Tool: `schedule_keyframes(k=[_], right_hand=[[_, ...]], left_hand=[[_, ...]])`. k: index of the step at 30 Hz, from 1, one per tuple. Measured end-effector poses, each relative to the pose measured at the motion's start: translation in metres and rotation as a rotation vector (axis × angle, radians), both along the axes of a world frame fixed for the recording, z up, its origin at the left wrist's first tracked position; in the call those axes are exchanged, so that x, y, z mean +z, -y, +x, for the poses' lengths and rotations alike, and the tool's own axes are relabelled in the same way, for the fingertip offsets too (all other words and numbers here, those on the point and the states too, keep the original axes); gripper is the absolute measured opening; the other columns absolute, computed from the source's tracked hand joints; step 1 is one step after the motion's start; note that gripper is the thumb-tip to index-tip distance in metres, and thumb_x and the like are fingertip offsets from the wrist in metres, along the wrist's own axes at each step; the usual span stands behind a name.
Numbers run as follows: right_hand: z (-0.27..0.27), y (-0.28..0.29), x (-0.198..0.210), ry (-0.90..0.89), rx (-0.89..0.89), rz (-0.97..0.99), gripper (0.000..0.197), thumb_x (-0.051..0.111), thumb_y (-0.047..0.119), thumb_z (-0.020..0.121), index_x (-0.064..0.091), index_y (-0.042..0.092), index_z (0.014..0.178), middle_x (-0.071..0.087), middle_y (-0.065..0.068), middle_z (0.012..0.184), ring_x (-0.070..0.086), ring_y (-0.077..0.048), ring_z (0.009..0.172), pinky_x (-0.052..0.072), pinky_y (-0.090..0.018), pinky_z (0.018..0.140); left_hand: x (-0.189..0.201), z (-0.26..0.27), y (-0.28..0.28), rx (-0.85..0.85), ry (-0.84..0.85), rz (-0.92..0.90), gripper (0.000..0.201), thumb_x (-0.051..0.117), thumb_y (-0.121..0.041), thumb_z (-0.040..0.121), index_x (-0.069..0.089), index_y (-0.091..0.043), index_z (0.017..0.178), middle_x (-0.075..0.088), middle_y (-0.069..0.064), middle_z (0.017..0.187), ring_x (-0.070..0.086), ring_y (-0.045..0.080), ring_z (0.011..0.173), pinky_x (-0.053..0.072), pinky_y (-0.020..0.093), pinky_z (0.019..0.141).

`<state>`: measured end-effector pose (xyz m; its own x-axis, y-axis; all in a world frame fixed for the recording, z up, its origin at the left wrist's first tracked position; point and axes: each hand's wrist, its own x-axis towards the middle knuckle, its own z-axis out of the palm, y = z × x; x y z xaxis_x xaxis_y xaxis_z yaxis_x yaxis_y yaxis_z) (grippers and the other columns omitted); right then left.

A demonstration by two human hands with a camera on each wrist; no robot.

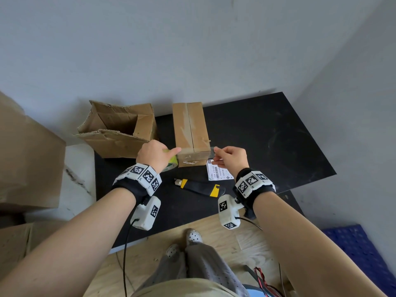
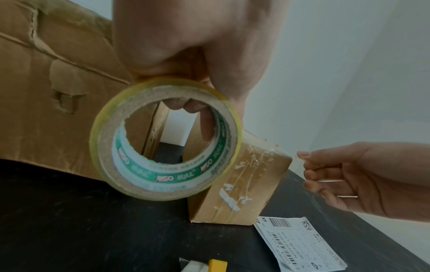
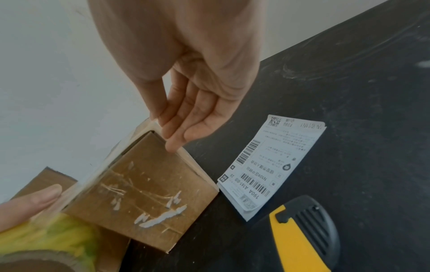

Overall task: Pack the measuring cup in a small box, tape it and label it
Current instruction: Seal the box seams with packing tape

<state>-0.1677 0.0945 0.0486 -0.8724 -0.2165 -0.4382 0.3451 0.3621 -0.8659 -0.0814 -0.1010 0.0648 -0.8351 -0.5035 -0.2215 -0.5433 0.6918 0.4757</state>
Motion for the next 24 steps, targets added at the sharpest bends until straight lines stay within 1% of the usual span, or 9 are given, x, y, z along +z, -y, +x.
schedule_keyframes(k=[4, 8, 11, 13, 16, 19, 21, 23, 24], right_hand=[[-0.002, 0.002, -0.003, 0.004, -0.013, 0.005, 0.022, 0.062, 0.019, 0.09, 0.064, 0.005, 0.073, 0.065, -0.006, 0.068, 0.067, -0.018, 0.064, 0.057, -0.027, 0.069], [-0.005, 0.003, -0.005, 0.003, 0.011, 0.052, 0.024, 0.062, 0.02, 0.09, 0.063, 0.008, 0.07, 0.065, -0.006, 0.068, 0.067, -0.019, 0.064, 0.056, -0.026, 0.065], [-0.007, 0.004, -0.007, -0.001, 0.027, 0.123, 0.028, 0.063, 0.025, 0.089, 0.063, 0.011, 0.065, 0.066, -0.004, 0.065, 0.066, -0.019, 0.064, 0.053, -0.027, 0.062], [-0.008, 0.006, -0.007, 0.01, 0.025, 0.166, 0.032, 0.063, 0.031, 0.087, 0.065, 0.011, 0.063, 0.067, -0.003, 0.063, 0.066, -0.02, 0.065, 0.054, -0.033, 0.067], [-0.01, 0.007, -0.004, -0.027, 0.03, 0.249, 0.036, 0.064, 0.038, 0.084, 0.067, 0.009, 0.063, 0.069, -0.005, 0.066, 0.067, -0.02, 0.068, 0.056, -0.036, 0.073], [-0.011, 0.004, 0.0, -0.118, 0.067, 0.418, 0.045, 0.059, 0.043, 0.083, 0.07, -0.001, 0.08, 0.072, -0.016, 0.079, 0.061, -0.02, 0.066, 0.053, -0.033, 0.069], [-0.011, 0.002, 0.005, -0.142, 0.092, 0.47, 0.046, 0.057, 0.043, 0.084, 0.069, -0.002, 0.086, 0.071, -0.018, 0.085, 0.053, -0.019, 0.064, 0.05, -0.03, 0.065], [-0.011, 0.003, 0.007, -0.142, 0.115, 0.498, 0.044, 0.056, 0.042, 0.085, 0.068, 0.0, 0.082, 0.071, -0.016, 0.082, 0.054, -0.019, 0.063, 0.049, -0.029, 0.063], [-0.01, 0.004, 0.009, -0.137, 0.121, 0.511, 0.042, 0.056, 0.042, 0.085, 0.067, 0.003, 0.076, 0.07, -0.013, 0.076, 0.054, -0.019, 0.062, 0.048, -0.029, 0.061]], left_hand=[[0.0, -0.003, 0.001, 0.007, 0.008, 0.007, 0.061, 0.059, -0.055, 0.082, 0.04, -0.012, 0.044, 0.038, 0.004, 0.045, 0.045, 0.021, 0.048, 0.036, 0.03, 0.051], [-0.001, -0.005, 0.001, -0.007, 0.042, 0.008, 0.061, 0.059, -0.056, 0.082, 0.042, -0.011, 0.044, 0.04, 0.004, 0.045, 0.046, 0.02, 0.047, 0.035, 0.028, 0.049], [-0.002, -0.005, 0.002, 0.007, 0.07, 0.026, 0.062, 0.06, -0.055, 0.082, 0.038, -0.012, 0.042, 0.036, 0.003, 0.043, 0.041, 0.018, 0.044, 0.03, 0.026, 0.047], [-0.002, -0.005, 0.004, 0.03, 0.074, 0.055, 0.064, 0.062, -0.054, 0.081, 0.036, -0.012, 0.04, 0.034, 0.003, 0.042, 0.039, 0.019, 0.043, 0.029, 0.027, 0.047], [-0.002, -0.007, 0.003, 0.043, 0.081, 0.108, 0.066, 0.064, -0.052, 0.08, 0.035, -0.012, 0.037, 0.033, 0.002, 0.041, 0.039, 0.019, 0.043, 0.031, 0.028, 0.05], [-0.002, -0.01, -0.004, 0.028, 0.094, 0.114, 0.067, 0.064, -0.053, 0.079, 0.034, -0.013, 0.036, 0.032, 0.001, 0.04, 0.038, 0.019, 0.041, 0.028, 0.027, 0.048], [-0.001, -0.011, -0.007, 0.029, 0.109, 0.107, 0.067, 0.064, -0.054, 0.079, 0.034, -0.013, 0.036, 0.032, 0.001, 0.04, 0.038, 0.018, 0.041, 0.027, 0.027, 0.046], [0.0, -0.011, -0.008, 0.037, 0.128, 0.095, 0.066, 0.063, -0.055, 0.079, 0.035, -0.013, 0.036, 0.033, 0.001, 0.04, 0.039, 0.018, 0.042, 0.026, 0.027, 0.045], [0.0, -0.011, -0.008, 0.036, 0.136, 0.09, 0.066, 0.063, -0.056, 0.079, 0.035, -0.013, 0.037, 0.033, 0.001, 0.04, 0.04, 0.018, 0.042, 0.027, 0.027, 0.045]])
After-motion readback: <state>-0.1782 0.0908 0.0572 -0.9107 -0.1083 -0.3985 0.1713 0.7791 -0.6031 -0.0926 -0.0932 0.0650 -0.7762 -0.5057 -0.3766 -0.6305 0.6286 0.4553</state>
